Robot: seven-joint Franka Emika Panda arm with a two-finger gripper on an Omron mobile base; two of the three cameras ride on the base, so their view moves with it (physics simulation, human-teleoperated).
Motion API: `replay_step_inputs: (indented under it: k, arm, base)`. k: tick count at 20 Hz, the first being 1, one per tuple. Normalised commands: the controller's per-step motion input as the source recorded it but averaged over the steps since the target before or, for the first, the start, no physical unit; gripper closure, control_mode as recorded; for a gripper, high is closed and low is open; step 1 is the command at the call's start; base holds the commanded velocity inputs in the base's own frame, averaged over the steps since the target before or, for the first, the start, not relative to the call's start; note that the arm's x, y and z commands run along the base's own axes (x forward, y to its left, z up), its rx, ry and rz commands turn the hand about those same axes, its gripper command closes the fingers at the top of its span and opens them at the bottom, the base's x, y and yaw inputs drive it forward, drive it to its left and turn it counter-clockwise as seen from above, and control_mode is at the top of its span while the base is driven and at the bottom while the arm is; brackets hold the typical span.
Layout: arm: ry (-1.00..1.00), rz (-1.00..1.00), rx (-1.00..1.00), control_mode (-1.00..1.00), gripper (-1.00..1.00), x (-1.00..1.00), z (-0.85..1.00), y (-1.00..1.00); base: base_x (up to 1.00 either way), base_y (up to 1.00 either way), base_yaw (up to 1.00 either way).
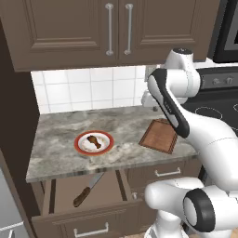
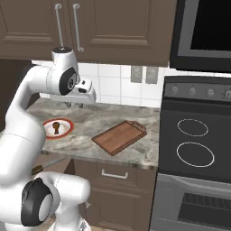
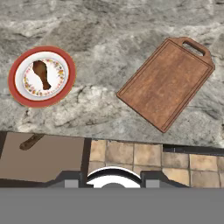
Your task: Pick up the knife from the drawer and place it on the cutting board. Then place the meat from the plate to the cutting board.
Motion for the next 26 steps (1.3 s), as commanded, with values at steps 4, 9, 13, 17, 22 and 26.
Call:
replay_step_inputs:
  k: [4, 9, 13, 17, 22, 26]
  arm:
    - [0.0, 0.0, 0.0, 1.0, -1.0, -0.01, 0.0, 0.0]
    - [0.0, 0.0, 0.0, 1.0, -1.0, 0.0, 0.0, 0.0]
    - [0.0, 0.0, 0.0, 1.0, -1.0, 0.0, 0.0, 0.0]
    - [0.0, 0.0, 0.0, 1.0, -1.0, 0.0, 0.0, 0.0]
    - [0.0, 0.0, 0.0, 1.0, -1.0, 0.0, 0.0, 0.0]
    - [0.0, 0.0, 0.0, 1.0, -1.0, 0.0, 0.0, 0.0]
  base:
    - [0.0, -0.16, -0.02]
    - [0.0, -0.85, -0.1]
    - [0.03, -0.83, -0.11]
    - [0.24, -0.19, -0.06]
    - [0.38, 0.0, 0.0]
    - [0.39, 0.09, 0.0]
